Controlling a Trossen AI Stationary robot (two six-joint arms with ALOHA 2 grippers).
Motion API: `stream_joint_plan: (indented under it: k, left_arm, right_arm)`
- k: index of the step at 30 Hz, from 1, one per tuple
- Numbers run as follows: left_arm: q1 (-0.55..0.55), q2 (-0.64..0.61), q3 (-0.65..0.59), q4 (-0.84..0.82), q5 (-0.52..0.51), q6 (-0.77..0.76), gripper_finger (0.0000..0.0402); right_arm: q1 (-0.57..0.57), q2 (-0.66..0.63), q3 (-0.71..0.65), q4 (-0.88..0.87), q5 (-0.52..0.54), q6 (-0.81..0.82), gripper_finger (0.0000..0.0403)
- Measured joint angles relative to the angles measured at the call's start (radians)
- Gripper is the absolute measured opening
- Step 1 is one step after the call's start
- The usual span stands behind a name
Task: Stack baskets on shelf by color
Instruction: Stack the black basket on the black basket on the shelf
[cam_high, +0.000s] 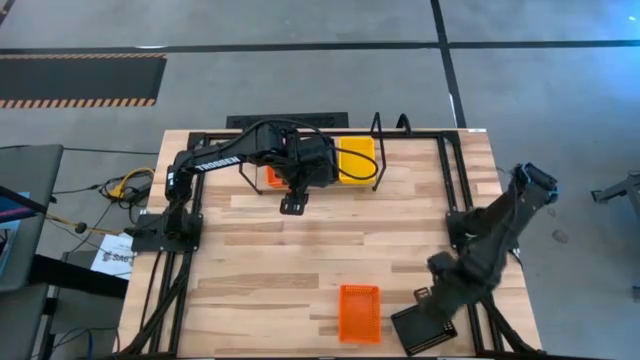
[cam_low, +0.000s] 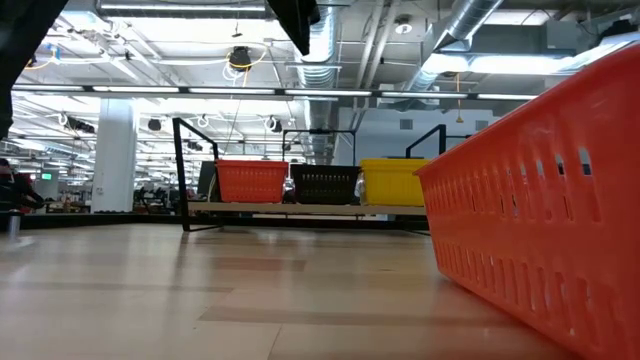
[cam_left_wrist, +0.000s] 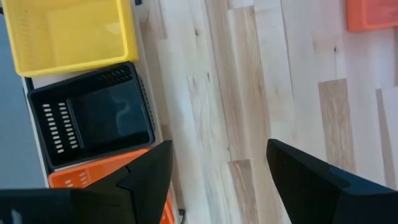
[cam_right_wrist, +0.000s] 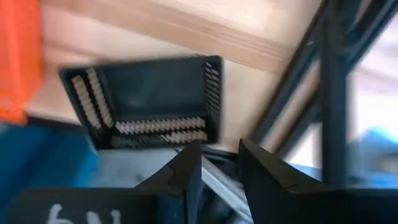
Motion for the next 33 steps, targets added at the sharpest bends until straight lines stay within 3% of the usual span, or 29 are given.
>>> stream_joint_plan:
  k: [4, 9, 19, 25, 33]
  left_arm:
    - [0.000, 0.000, 0.000, 0.017, 0.000, 0.015, 0.0247]
    - [0.000, 0.000, 0.000, 0.023, 0.000, 0.021, 0.0247]
    - [0.000, 0.000, 0.000, 0.043, 0.000, 0.012, 0.0247]
    - [0.000, 0.000, 0.000, 0.042, 0.000, -0.001, 0.0247]
    - [0.000, 0.000, 0.000, 0.043, 0.000, -0.012, 0.0247]
  right_arm:
    - [0.137, 0.033, 0.000, 0.036, 0.082, 0.251, 0.0129]
    - [0.155, 0.111, 0.000, 0.093, -0.015, 0.258, 0.0146]
    - [0.169, 0.251, -0.001, 0.119, 0.012, 0.264, 0.0238]
    - [0.190, 0.263, -0.086, 0.199, 0.012, 0.266, 0.0242]
    - [0.193, 0.263, -0.248, 0.433, 0.043, 0.268, 0.0239]
